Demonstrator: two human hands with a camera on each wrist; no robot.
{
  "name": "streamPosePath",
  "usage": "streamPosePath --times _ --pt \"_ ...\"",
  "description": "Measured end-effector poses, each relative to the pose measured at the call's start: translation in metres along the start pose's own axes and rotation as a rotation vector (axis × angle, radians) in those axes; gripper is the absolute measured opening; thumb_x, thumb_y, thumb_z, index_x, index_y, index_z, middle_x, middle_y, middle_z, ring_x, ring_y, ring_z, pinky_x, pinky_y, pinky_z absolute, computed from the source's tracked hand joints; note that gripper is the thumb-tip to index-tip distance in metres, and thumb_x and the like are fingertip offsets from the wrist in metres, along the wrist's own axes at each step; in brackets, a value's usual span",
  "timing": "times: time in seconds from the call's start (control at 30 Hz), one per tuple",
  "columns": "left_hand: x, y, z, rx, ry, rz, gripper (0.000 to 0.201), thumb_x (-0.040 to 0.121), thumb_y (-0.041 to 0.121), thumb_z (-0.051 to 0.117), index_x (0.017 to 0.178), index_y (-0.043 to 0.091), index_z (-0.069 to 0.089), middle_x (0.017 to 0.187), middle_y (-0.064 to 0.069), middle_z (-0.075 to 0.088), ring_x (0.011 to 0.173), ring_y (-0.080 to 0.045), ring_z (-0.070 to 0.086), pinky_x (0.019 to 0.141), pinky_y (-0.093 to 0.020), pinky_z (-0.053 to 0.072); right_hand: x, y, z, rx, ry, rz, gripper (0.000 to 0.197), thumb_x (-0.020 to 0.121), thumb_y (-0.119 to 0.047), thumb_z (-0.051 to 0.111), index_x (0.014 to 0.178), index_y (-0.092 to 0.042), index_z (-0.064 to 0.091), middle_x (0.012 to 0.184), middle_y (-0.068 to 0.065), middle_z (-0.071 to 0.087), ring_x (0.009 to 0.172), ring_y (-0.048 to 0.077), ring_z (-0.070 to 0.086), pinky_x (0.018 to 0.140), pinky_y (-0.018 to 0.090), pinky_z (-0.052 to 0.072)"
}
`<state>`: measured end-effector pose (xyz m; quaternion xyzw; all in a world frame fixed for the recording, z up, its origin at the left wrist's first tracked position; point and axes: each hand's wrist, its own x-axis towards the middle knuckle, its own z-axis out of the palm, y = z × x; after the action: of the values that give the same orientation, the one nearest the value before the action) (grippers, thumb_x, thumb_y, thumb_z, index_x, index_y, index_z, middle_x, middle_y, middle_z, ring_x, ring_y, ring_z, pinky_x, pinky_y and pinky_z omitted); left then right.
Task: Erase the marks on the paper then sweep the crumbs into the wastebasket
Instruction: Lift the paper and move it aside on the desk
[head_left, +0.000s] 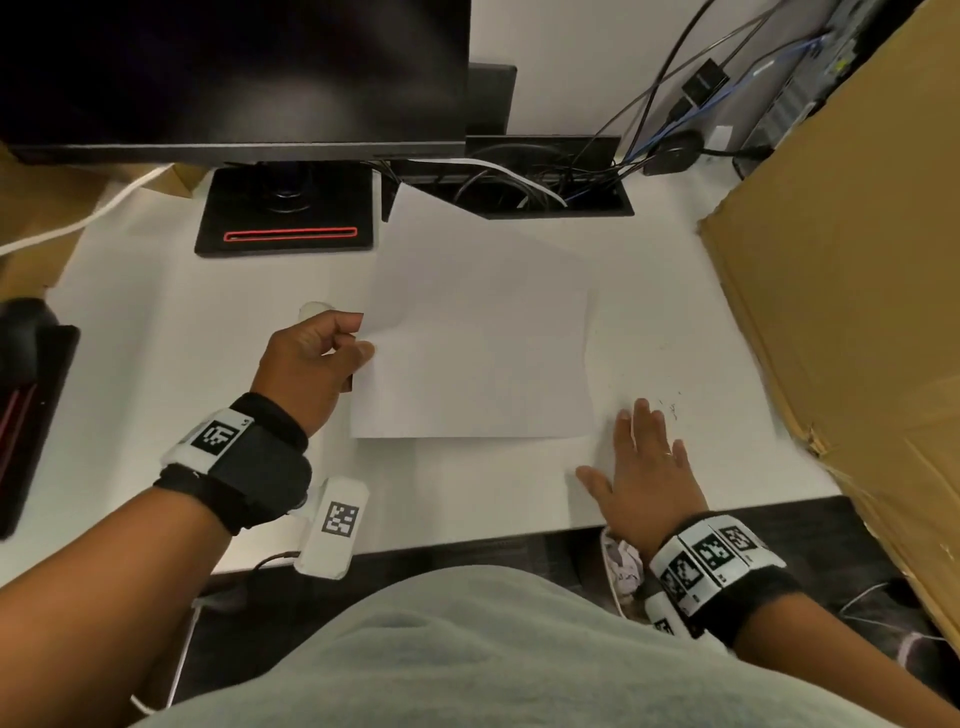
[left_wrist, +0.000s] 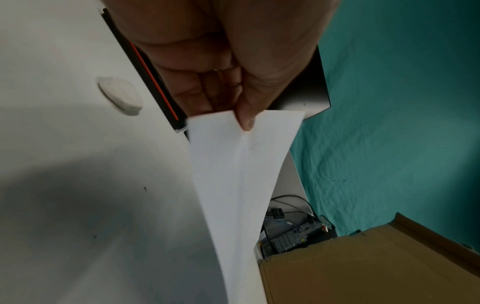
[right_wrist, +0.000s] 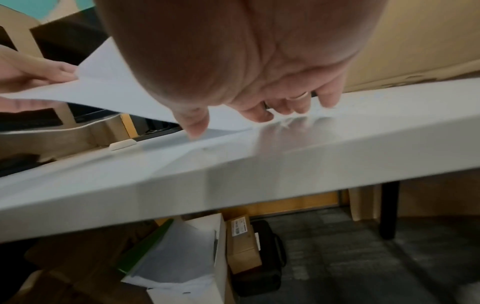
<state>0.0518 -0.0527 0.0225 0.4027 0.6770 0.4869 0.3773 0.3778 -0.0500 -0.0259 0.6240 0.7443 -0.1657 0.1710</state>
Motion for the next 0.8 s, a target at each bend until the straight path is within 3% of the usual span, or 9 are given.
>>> streamPosePath --times 0.13,0.2,0.3,0.43,0.57,0.67,0.8 --pt "0.002 0.002 -0.004 -0.027 -0.003 0.001 0.028 0.089 0.006 0.06 0.089 0.034 0.06 0.078 0.001 0.054 0.072 -0.011 0.055 0.064 -0.024 0.047 0.0 -0.01 0.005 0.012 0.019 -0.209 0.089 0.087 -0.069 0.012 0.152 -0.015 -0.017 0.154 0.005 -0.033 0.145 0.02 -0.023 0.118 0.04 -0.004" --pt "0.003 0.001 -0.007 -0.017 0.015 0.005 0.028 0.089 0.006 0.059 0.091 0.034 0.061 0.074 0.001 0.051 0.067 -0.01 0.052 0.061 -0.021 0.046 0.0 -0.012 0.013 -0.022 -0.042 -0.217 0.084 0.092 -0.066 0.017 0.154 -0.016 -0.012 0.157 0.005 -0.029 0.147 0.021 -0.02 0.119 0.04 -0.001" --pt "0.005 -0.006 -0.019 0.015 0.081 -0.002 0.03 0.089 0.006 0.059 0.108 0.029 0.057 0.073 0.001 0.052 0.068 -0.012 0.051 0.059 -0.022 0.044 0.0 -0.009 0.018 -0.028 -0.032 -0.17 0.078 0.098 -0.057 0.026 0.155 -0.015 -0.008 0.16 0.008 -0.024 0.149 0.023 -0.014 0.12 0.04 0.0" --pt "0.008 -0.017 -0.051 0.041 0.239 0.002 0.041 0.089 0.005 0.059 0.117 0.033 0.051 0.079 0.003 0.054 0.077 -0.011 0.055 0.075 -0.022 0.044 0.0 -0.009 0.017 -0.02 -0.044 -0.171 0.078 0.098 -0.056 0.027 0.154 -0.014 -0.008 0.159 0.009 -0.024 0.149 0.024 -0.015 0.119 0.04 -0.001" --pt "0.009 -0.038 -0.095 0.025 0.349 0.008 0.042 0.087 0.002 0.058 0.094 0.043 0.063 0.095 -0.001 0.061 0.094 -0.019 0.057 0.093 -0.034 0.046 -0.001 -0.012 0.018 0.001 -0.048 -0.146 0.079 0.098 -0.057 0.025 0.154 -0.014 -0.009 0.159 0.009 -0.025 0.149 0.024 -0.017 0.12 0.041 -0.001" --pt "0.003 -0.051 -0.119 0.002 0.398 -0.044 0.038 0.09 0.002 0.053 0.083 0.035 0.071 0.104 0.002 0.066 0.097 -0.016 0.057 0.094 -0.028 0.043 -0.001 -0.015 0.017 0.02 -0.039 -0.134 0.078 0.098 -0.056 0.026 0.155 -0.014 -0.007 0.16 0.01 -0.022 0.149 0.024 -0.015 0.12 0.041 0.0" --pt "0.003 -0.064 -0.144 0.142 0.417 -0.131 0.024 0.092 0.007 0.054 0.107 0.02 0.068 0.108 -0.004 0.062 0.1 -0.021 0.055 0.09 -0.025 0.044 -0.003 -0.023 0.012 0.024 -0.017 -0.149 0.079 0.098 -0.057 0.026 0.154 -0.014 -0.008 0.16 0.009 -0.023 0.149 0.023 -0.016 0.119 0.039 -0.001"
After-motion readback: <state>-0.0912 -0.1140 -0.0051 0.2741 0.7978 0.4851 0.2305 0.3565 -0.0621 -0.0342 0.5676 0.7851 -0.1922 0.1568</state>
